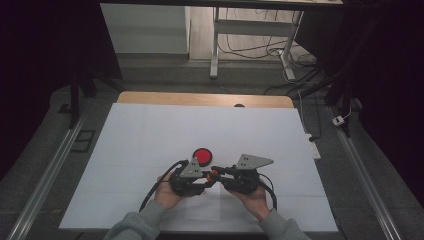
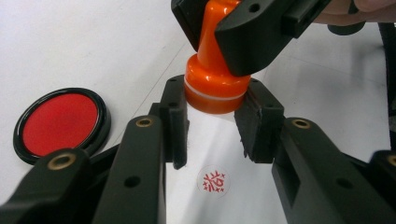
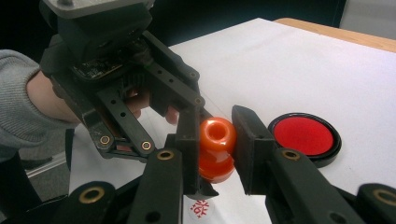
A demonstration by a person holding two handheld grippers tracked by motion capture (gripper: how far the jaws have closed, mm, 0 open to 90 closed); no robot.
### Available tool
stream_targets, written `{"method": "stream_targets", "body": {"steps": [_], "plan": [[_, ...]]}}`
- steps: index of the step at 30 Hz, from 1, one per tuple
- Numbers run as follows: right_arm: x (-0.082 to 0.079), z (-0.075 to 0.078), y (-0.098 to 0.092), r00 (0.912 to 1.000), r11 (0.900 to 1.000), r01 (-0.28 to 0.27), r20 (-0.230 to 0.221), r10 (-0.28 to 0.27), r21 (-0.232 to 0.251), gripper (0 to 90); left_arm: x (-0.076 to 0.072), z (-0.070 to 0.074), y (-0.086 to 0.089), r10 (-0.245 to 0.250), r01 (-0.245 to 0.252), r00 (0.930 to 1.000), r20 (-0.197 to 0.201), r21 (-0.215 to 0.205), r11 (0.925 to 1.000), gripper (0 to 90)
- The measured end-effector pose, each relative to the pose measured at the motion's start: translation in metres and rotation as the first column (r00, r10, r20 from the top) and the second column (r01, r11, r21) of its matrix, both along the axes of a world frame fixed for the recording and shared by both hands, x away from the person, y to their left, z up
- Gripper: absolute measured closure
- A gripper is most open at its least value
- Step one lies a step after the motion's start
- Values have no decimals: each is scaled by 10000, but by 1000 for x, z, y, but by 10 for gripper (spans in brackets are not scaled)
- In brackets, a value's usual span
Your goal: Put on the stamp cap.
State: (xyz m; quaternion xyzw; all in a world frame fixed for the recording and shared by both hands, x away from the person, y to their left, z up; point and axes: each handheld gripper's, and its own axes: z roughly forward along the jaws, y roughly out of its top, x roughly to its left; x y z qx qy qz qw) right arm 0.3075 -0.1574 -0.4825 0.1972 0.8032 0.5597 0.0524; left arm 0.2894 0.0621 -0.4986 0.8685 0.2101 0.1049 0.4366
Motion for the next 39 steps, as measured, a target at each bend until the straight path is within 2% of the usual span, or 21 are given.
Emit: {"method": "stream_targets", "body": {"steps": [12,28,35,39], "plan": [[0,-1,-1,10000,9999,52,-44,-52,114,718,-1,1,0,37,-40,9998,173,145,9999,654],[-2,-4,-1,9999,9996,18,141,-22,273,724,-3,2,-1,146,-148,9998,127,183,9997,656],[-4,-4,-1,9998,9994,-38,221,30,336,725,-6,3,-2,205,-208,9995,237,121,9997,657],[-4,-4,-2,9997,9992,-104,206,96,391,726,-8,4,-3,186,-197,9988,445,230,9995,656]]}}
